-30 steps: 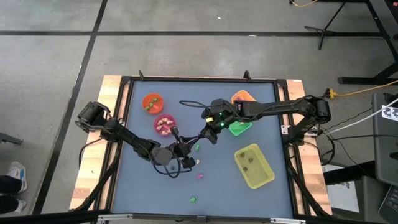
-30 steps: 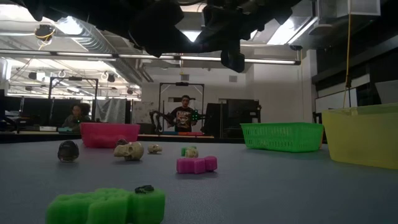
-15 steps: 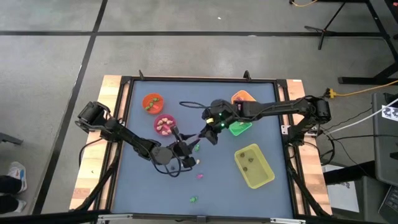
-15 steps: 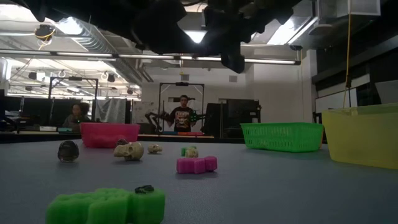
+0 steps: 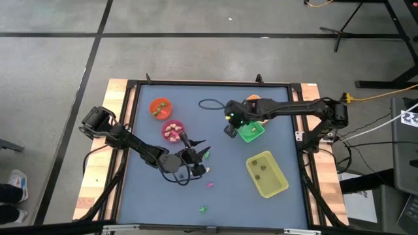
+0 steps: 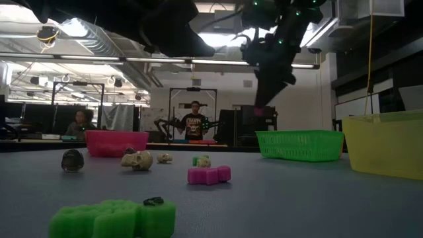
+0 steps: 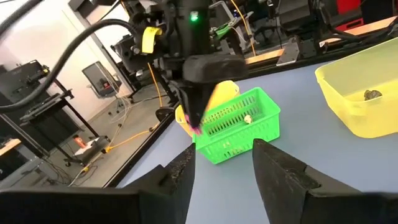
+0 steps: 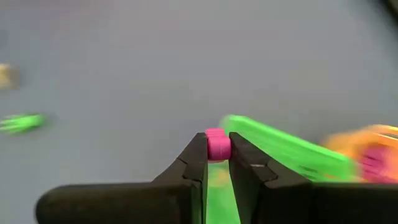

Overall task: Sort Halloween decoration
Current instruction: Put the pink skeleton toy into the yellow bin

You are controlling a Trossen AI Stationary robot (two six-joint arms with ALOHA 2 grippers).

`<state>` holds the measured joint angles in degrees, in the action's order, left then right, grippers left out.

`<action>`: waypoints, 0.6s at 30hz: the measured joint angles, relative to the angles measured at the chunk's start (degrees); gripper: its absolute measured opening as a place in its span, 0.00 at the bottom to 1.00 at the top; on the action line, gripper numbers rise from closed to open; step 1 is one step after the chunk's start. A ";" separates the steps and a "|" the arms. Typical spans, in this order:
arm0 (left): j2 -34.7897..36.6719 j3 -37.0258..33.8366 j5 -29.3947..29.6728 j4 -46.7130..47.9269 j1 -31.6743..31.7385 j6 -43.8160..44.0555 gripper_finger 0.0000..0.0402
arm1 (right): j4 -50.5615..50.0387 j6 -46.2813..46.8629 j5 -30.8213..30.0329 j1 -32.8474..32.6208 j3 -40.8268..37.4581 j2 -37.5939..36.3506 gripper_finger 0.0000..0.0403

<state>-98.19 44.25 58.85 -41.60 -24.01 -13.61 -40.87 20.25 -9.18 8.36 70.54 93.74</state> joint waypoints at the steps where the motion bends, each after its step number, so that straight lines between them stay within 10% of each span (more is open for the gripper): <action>1: 0.00 0.00 0.00 0.02 0.00 0.02 0.36 | -1.17 -0.01 -1.89 0.58 0.00 -0.37 0.11; 18: 0.00 0.00 0.02 0.43 0.00 -0.04 0.36 | -17.99 -1.51 -15.35 9.75 0.00 -1.77 0.11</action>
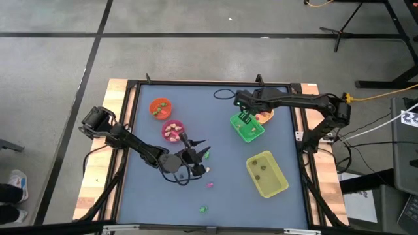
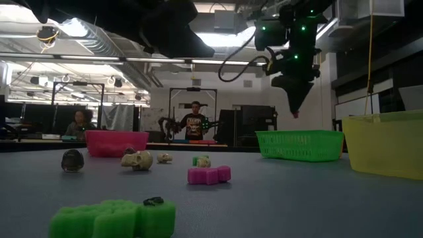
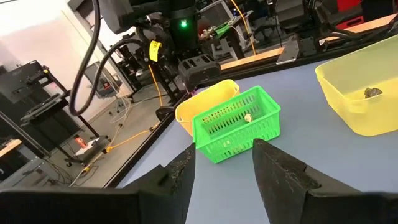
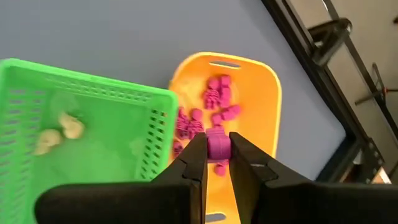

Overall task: Sort Halloween decoration
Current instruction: Put the pink skeleton toy into the yellow bin

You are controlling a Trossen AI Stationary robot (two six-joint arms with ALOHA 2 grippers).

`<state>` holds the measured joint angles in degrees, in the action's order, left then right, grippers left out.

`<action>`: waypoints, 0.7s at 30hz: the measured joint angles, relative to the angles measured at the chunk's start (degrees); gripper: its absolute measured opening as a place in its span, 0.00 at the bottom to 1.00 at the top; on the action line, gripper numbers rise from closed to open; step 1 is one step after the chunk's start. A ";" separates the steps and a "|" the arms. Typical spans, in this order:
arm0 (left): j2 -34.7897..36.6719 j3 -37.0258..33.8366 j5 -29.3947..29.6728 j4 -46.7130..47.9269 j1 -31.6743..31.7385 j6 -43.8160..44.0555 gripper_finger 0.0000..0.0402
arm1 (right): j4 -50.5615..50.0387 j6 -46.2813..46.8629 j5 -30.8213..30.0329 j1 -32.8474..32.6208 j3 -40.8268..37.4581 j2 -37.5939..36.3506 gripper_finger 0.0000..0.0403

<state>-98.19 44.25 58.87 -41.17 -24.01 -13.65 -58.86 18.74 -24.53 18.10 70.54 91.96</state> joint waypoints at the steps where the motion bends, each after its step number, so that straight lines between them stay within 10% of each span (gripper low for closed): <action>1: 0.00 0.00 0.00 0.00 0.00 0.00 0.36 | -0.39 -0.01 0.03 0.53 0.00 0.00 0.11; 21: 0.00 0.00 -0.02 0.03 0.00 0.07 0.36 | -2.78 0.00 0.09 3.30 0.00 0.02 0.12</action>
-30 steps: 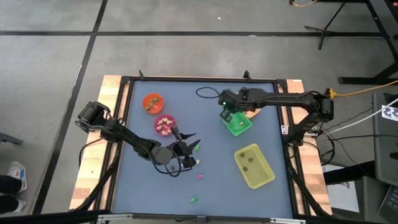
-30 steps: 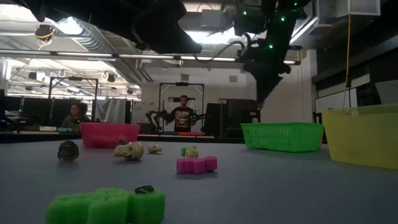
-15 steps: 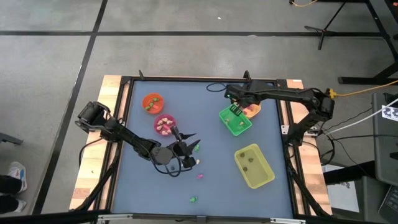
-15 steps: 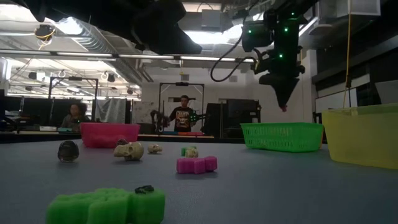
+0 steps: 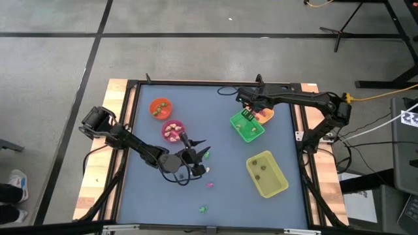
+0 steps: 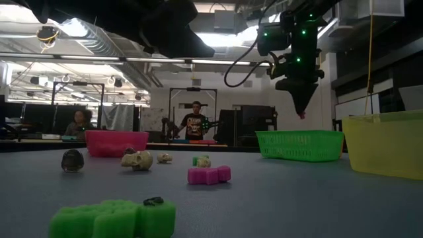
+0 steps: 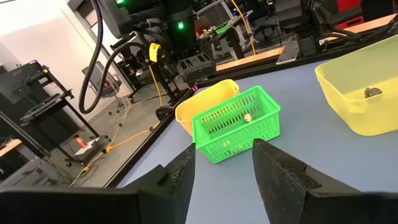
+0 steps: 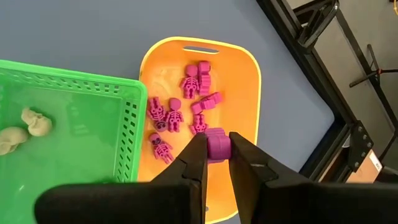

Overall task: Sort Halloween decoration
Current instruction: Put the pink skeleton toy into the yellow bin, then put the green skeleton toy into the orange bin

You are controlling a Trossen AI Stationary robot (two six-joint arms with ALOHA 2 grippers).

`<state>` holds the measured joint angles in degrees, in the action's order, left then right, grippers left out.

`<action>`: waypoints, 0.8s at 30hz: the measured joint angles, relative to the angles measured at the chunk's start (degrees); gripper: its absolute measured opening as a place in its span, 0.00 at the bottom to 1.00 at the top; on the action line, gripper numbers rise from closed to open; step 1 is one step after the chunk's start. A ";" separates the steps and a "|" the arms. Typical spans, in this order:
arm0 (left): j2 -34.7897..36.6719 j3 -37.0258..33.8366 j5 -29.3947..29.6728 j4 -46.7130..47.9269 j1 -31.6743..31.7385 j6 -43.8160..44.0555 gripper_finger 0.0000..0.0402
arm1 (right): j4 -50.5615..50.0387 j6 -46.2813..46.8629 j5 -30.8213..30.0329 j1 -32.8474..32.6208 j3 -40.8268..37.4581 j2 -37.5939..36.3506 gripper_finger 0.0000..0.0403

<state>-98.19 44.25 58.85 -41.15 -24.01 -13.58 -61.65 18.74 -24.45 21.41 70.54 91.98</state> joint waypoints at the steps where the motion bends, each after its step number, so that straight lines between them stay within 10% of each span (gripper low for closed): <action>1: 0.00 0.00 0.02 0.00 0.00 0.00 0.36 | 0.01 0.00 0.00 0.00 0.00 0.00 0.12; 10: 0.00 0.00 0.02 0.00 0.00 0.09 0.36 | 0.00 0.31 0.00 0.00 0.00 0.02 0.14; 24: 0.00 0.00 0.01 0.02 -0.01 0.11 0.36 | 0.21 0.44 0.00 0.00 0.00 0.02 0.43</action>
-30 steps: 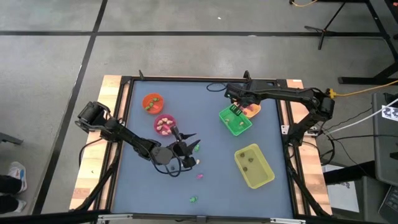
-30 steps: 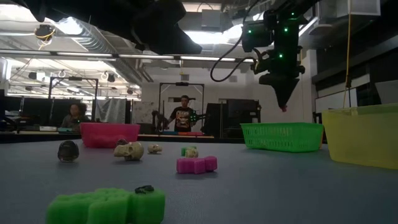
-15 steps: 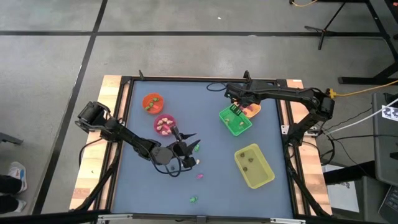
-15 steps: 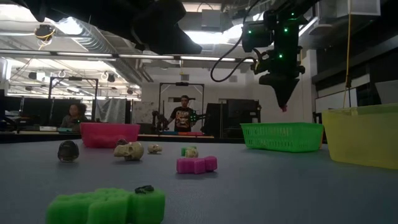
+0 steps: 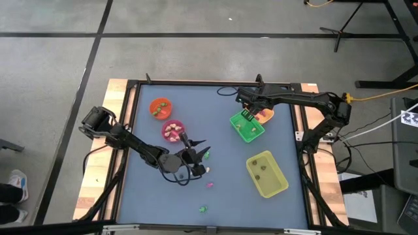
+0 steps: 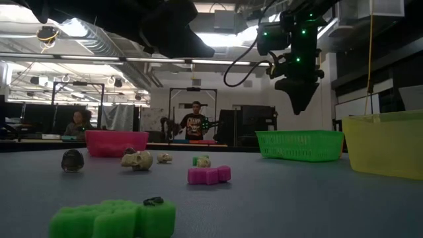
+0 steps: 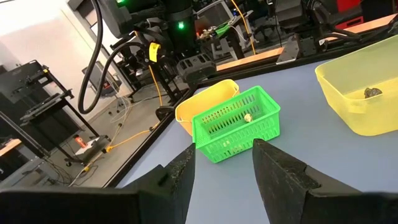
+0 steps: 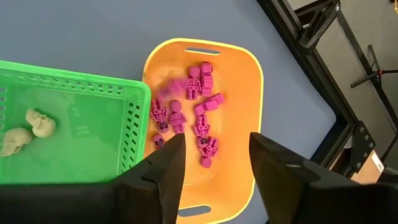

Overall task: Sort Halloween decoration
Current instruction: Put the green skeleton toy into the orange bin

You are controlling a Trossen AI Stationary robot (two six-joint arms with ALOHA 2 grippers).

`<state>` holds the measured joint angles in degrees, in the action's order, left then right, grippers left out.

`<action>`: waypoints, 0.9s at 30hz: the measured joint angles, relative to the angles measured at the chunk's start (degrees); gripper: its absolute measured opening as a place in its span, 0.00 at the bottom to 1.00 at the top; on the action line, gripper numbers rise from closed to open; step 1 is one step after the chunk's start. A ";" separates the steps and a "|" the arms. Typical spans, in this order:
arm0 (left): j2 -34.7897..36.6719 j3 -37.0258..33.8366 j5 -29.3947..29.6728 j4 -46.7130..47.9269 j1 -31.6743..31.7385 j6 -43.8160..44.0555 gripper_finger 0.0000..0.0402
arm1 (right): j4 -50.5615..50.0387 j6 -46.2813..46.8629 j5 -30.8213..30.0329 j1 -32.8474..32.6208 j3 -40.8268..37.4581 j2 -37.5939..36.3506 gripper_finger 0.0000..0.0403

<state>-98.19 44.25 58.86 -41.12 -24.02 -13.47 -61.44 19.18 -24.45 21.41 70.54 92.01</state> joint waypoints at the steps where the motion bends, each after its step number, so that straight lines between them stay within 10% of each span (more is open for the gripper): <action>1: 0.00 0.00 -0.01 -0.01 0.01 -0.01 0.36 | 0.02 0.00 0.00 0.00 0.00 0.00 0.44; 7: 0.00 0.00 -0.01 -0.01 0.00 0.00 0.36 | 2.72 0.00 1.95 0.00 0.00 0.00 0.44; 21: 1.84 0.00 0.42 0.02 -7.20 0.92 0.36 | 21.86 -4.66 37.44 -0.11 0.00 0.02 0.44; 27: 4.90 0.00 1.01 0.64 -12.05 0.90 0.36 | 32.50 -6.83 43.72 -3.81 -0.02 0.02 0.44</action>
<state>-93.29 44.25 59.87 -40.49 -36.06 -12.58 -28.94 12.35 19.27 17.60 70.52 92.03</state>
